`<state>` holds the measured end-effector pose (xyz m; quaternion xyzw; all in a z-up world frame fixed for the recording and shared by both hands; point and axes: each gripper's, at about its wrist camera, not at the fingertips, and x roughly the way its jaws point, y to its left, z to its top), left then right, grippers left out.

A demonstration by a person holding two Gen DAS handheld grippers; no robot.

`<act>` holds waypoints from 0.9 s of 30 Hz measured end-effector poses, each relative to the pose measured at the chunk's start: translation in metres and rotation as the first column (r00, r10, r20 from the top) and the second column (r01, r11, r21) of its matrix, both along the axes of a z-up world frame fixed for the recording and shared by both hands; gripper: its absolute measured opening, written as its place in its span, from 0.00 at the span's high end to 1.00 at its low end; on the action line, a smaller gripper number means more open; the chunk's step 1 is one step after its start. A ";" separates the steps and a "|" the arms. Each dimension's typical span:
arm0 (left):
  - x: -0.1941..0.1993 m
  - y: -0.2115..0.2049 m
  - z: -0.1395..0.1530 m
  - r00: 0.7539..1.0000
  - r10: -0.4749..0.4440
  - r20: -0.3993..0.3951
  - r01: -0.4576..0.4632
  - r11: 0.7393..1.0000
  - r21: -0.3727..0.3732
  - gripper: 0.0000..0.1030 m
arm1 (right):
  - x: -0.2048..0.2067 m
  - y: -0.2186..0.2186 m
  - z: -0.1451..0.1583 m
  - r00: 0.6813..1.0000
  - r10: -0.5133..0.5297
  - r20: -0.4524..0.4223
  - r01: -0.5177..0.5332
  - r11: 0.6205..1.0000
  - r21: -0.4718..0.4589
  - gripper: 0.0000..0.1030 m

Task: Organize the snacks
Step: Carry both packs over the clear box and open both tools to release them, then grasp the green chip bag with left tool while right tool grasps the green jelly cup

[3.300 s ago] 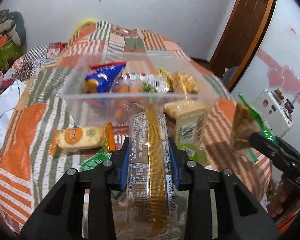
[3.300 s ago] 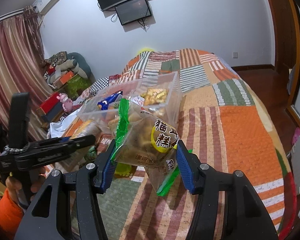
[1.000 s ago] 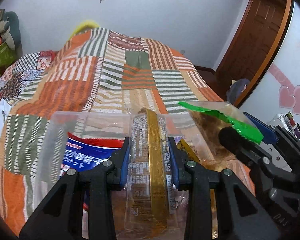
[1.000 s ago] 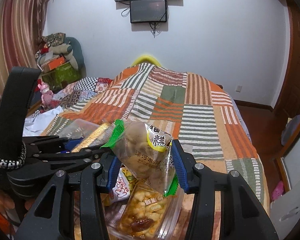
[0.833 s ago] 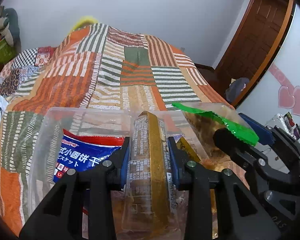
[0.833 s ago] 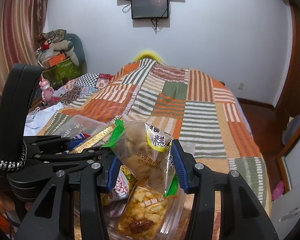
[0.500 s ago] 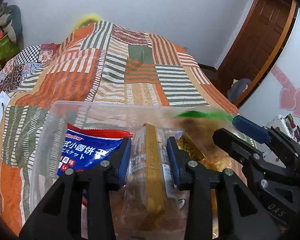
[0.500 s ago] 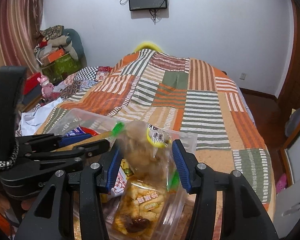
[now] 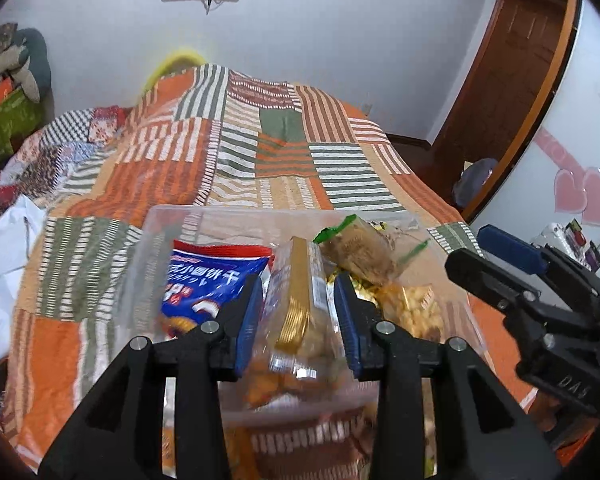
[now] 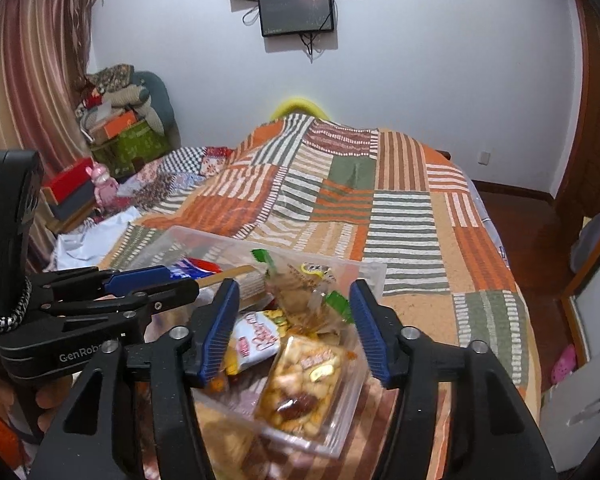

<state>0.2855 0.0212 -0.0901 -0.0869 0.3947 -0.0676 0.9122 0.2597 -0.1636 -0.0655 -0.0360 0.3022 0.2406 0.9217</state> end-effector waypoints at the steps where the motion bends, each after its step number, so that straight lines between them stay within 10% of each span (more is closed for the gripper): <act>1: -0.005 0.001 0.003 1.000 0.001 0.006 -0.001 1.000 0.003 0.65 | -0.004 -0.001 0.002 1.000 0.000 0.002 0.000 1.000 0.009 0.45; 13: -0.081 0.013 0.032 0.998 0.008 0.057 -0.012 0.998 0.061 0.63 | -0.053 -0.012 0.015 0.999 0.022 0.026 -0.023 0.997 0.072 0.42; 27: -0.136 0.027 0.000 1.000 0.014 -0.016 -0.013 0.999 0.050 0.62 | -0.094 -0.031 -0.004 1.000 0.006 -0.003 -0.005 0.994 0.107 0.41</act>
